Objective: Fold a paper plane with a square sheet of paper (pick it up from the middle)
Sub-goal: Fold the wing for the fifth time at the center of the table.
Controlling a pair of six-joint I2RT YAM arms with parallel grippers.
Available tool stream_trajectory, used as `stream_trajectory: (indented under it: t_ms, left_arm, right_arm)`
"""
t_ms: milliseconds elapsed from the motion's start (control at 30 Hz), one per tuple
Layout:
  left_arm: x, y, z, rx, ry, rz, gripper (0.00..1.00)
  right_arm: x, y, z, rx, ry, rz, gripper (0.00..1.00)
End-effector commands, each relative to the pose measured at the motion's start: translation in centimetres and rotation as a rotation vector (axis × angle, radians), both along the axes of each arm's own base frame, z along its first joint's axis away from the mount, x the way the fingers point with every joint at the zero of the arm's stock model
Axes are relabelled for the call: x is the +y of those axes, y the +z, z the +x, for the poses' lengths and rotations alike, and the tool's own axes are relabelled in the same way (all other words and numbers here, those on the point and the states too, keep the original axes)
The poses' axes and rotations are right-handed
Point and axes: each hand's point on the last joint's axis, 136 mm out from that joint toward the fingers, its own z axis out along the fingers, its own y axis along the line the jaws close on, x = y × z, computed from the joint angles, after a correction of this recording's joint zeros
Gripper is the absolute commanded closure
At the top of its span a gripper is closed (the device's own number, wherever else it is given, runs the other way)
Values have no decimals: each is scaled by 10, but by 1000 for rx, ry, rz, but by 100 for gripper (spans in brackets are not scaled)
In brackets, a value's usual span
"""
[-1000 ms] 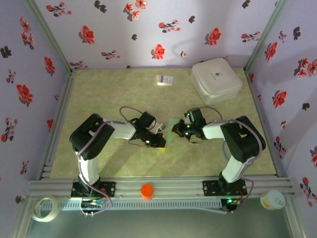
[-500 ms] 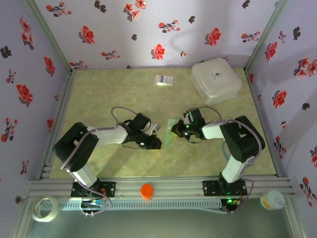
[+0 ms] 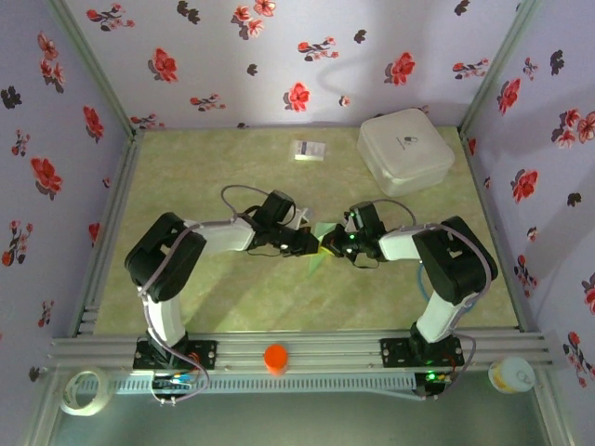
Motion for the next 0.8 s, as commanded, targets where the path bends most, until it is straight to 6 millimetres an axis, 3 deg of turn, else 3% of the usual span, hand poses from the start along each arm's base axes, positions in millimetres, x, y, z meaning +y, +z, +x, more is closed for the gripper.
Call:
stream_trajectory:
  t_ms: [0, 233, 467, 633, 767]
  left_arm:
    - [-11, -4, 3, 35, -15, -21, 95]
    - [-4, -39, 3, 65, -1, 68, 96]
    - [28, -78, -17, 79, -9, 226, 99]
    - [45, -99, -41, 115, -35, 275, 100]
    - [61, -106, -59, 134, -63, 293, 100]
  right_arm:
    - [-21, -35, -13, 89, -51, -123, 96]
    - [-20, -32, -12, 88, -54, -111, 96]
    - [-16, -22, -9, 69, -50, -93, 95]
    - [-12, 7, 0, -6, -33, -74, 92]
    - [-26, 31, 3, -79, -30, -145, 90]
